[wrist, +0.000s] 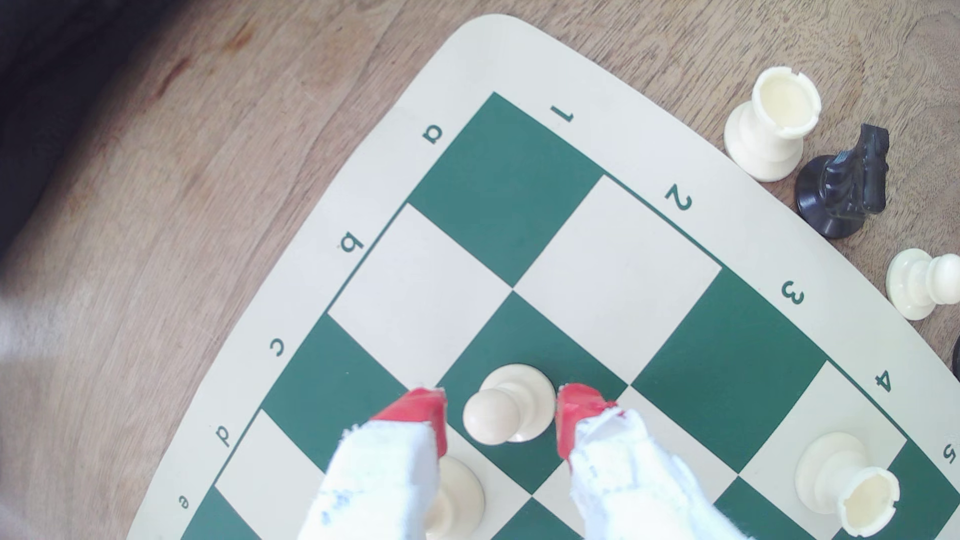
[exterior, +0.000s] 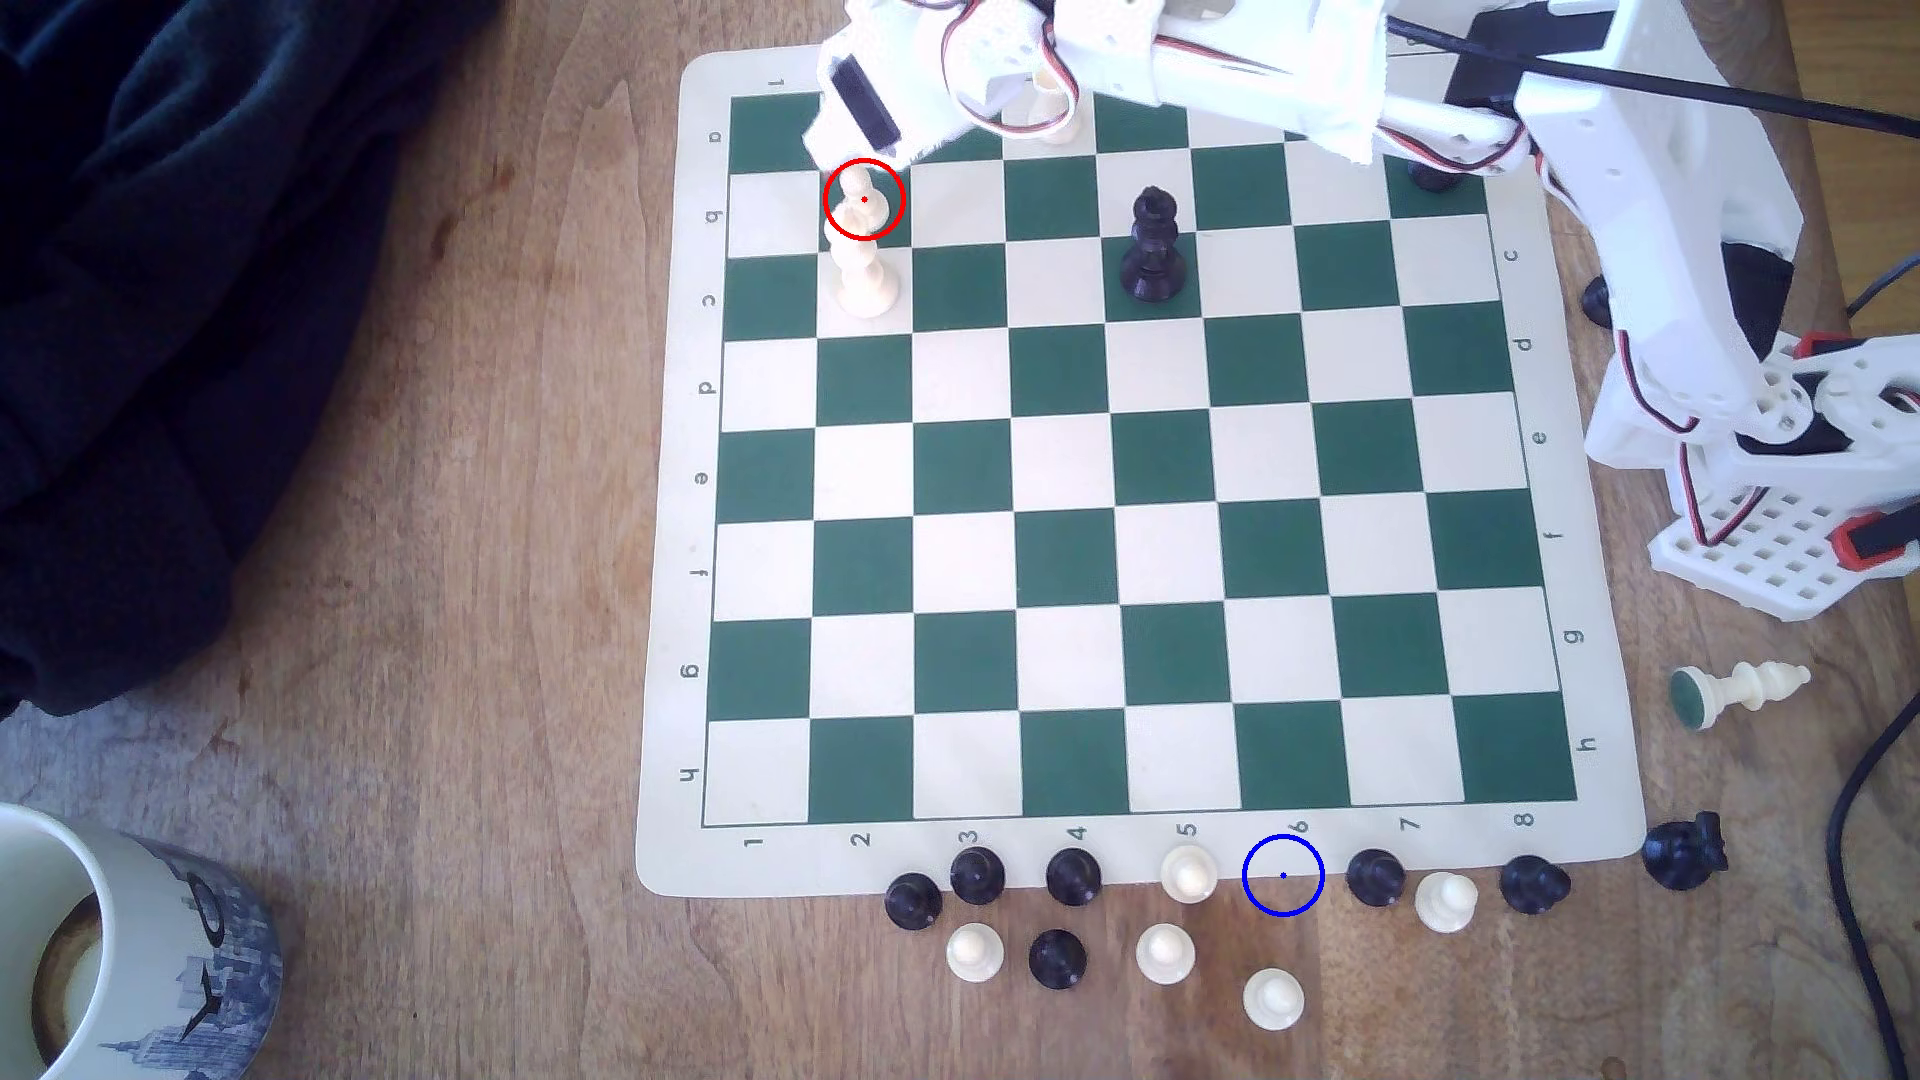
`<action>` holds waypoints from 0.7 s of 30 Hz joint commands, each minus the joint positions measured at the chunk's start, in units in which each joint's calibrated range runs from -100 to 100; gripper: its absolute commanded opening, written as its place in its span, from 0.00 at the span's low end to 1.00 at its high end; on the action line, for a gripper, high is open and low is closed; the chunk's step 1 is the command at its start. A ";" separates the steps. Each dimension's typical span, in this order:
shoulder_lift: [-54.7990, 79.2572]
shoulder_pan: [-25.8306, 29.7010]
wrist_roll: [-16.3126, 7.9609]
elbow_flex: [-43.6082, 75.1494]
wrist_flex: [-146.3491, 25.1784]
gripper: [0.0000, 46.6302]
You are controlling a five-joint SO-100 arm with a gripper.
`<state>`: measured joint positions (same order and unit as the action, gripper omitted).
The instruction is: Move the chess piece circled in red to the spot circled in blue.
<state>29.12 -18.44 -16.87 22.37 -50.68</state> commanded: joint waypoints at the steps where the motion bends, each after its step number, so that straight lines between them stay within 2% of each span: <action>1: -1.36 0.25 -0.15 6.46 1.46 0.25; 21: 2.55 1.11 0.05 10.45 1.29 0.26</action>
<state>33.72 -17.18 -17.17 27.34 -50.12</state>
